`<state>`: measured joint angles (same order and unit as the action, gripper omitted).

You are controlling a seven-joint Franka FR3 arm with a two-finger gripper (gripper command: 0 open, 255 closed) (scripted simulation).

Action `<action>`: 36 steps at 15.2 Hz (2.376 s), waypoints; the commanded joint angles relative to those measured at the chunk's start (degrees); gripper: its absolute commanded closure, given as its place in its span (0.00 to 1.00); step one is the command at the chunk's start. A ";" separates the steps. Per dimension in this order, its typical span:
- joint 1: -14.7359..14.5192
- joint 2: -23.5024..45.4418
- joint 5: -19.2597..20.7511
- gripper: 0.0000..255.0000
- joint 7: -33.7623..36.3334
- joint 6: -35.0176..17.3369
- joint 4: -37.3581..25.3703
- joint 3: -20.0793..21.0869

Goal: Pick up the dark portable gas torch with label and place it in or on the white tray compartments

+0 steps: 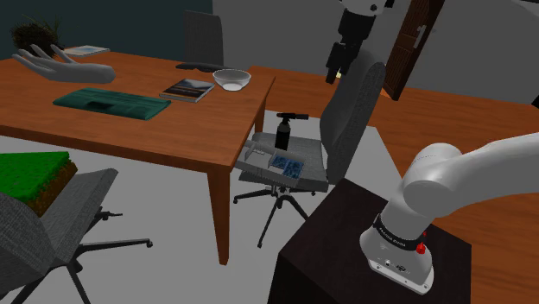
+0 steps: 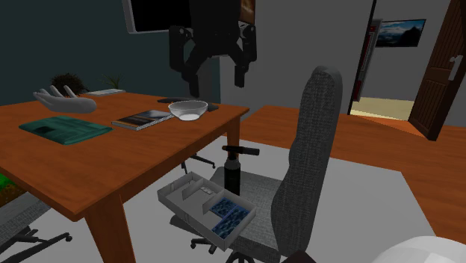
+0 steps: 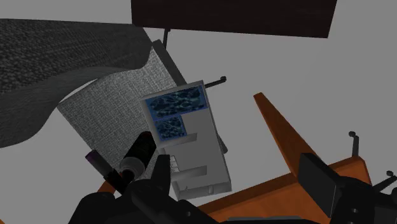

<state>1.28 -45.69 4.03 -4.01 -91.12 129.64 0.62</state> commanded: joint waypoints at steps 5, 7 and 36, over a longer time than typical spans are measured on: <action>0.23 5.52 1.47 0.00 -4.07 -5.72 0.87 -3.21; 0.31 8.66 2.03 0.00 -6.08 -8.49 0.83 -4.77; 4.62 68.56 -7.98 0.00 -35.90 -28.43 -32.44 -15.33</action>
<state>5.69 21.54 -3.65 -39.54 -119.65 98.52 -14.86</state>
